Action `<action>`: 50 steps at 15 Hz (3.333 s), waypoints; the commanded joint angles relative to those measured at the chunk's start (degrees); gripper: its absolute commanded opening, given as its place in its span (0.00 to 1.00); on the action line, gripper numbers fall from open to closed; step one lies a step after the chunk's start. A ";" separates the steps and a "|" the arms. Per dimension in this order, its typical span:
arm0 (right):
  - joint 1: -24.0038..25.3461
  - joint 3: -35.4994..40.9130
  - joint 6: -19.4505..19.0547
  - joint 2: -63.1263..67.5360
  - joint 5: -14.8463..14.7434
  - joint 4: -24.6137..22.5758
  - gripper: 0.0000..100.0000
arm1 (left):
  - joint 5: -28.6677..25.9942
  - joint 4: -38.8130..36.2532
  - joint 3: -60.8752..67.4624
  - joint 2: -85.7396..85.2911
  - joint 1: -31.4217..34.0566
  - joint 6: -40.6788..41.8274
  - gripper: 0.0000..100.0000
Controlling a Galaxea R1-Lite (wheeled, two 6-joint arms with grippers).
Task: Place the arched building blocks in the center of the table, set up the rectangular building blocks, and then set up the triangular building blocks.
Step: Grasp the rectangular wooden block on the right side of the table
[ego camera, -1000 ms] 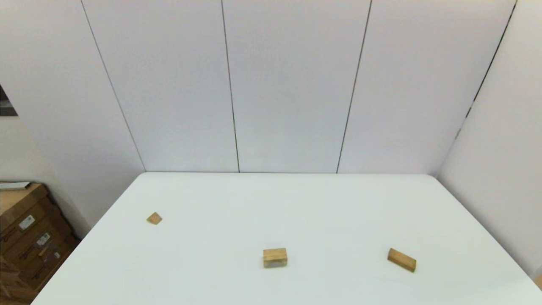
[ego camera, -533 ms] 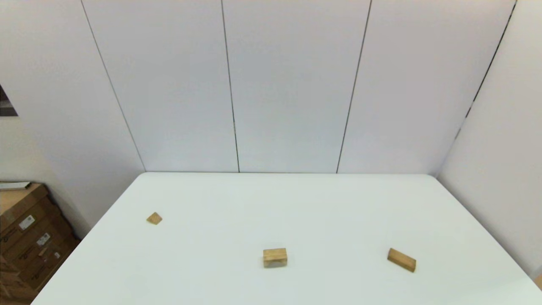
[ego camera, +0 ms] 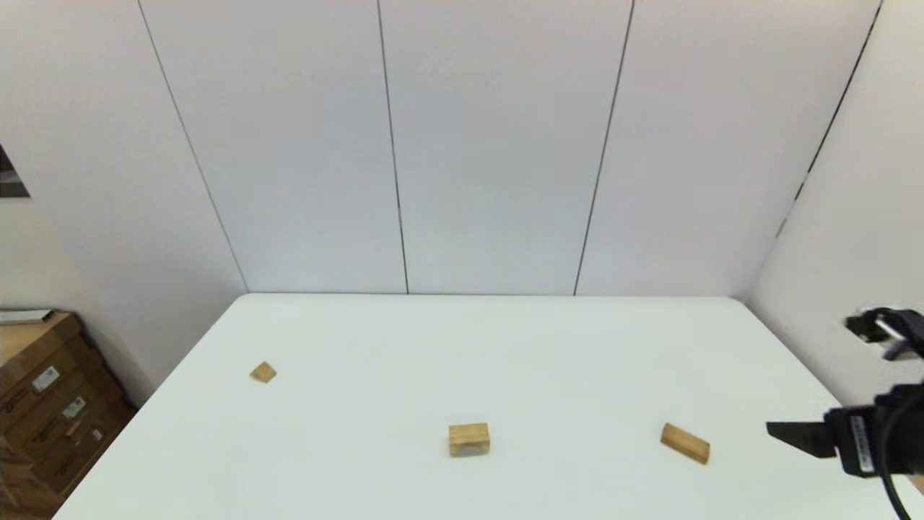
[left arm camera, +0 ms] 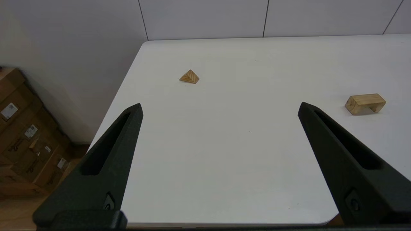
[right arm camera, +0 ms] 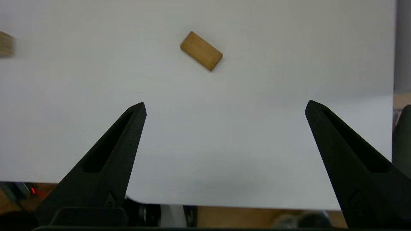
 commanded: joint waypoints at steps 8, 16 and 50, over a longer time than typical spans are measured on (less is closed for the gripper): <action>-6.57 -23.51 -34.95 31.98 9.67 13.58 1.00 | 0.04 0.07 0.00 0.11 0.00 -0.02 1.00; -2.27 -24.30 -44.27 33.30 8.35 18.86 1.00 | 0.04 0.07 0.00 0.11 0.00 -0.02 1.00; 2.04 -34.85 -41.72 53.78 3.78 17.80 1.00 | 0.04 0.07 0.00 0.11 0.00 -0.02 1.00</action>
